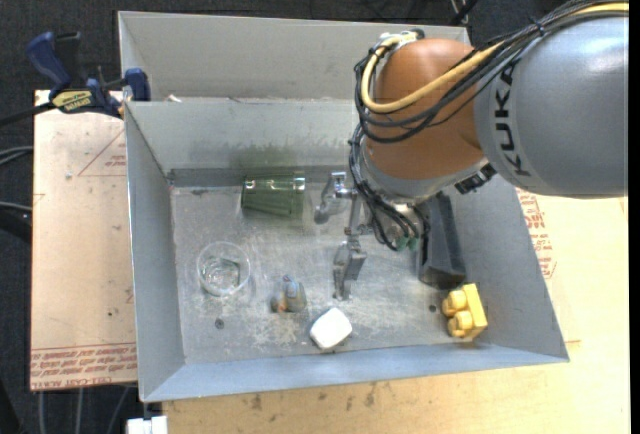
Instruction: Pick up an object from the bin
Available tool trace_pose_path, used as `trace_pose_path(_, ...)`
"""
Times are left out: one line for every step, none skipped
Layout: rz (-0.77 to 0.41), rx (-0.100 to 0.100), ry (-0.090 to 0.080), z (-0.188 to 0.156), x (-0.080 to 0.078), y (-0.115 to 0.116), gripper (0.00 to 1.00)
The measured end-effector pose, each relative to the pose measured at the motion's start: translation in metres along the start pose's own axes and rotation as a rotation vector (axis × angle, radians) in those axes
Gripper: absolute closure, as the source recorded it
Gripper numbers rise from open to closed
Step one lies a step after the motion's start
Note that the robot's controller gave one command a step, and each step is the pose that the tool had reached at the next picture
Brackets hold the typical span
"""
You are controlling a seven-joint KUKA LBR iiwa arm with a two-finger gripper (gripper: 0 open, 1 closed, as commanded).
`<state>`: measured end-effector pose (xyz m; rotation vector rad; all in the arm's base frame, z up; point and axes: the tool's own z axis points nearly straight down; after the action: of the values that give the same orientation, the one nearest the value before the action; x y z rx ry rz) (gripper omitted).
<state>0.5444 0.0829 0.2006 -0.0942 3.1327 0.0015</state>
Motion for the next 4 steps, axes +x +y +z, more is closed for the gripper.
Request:
trace_pose_path(0.061, 0.0, 0.009, 0.028, 0.003, 0.015, 0.0)
trace_pose_path(0.258, 0.001, 0.008, 0.041, 0.017, 0.03, 0.0)
trace_pose_path(0.016, -0.002, 0.001, 0.088, 0.039, 0.016, 0.0)
trace_pose_path(-0.051, -0.001, 0.007, 0.121, 0.044, 0.006, 0.0)
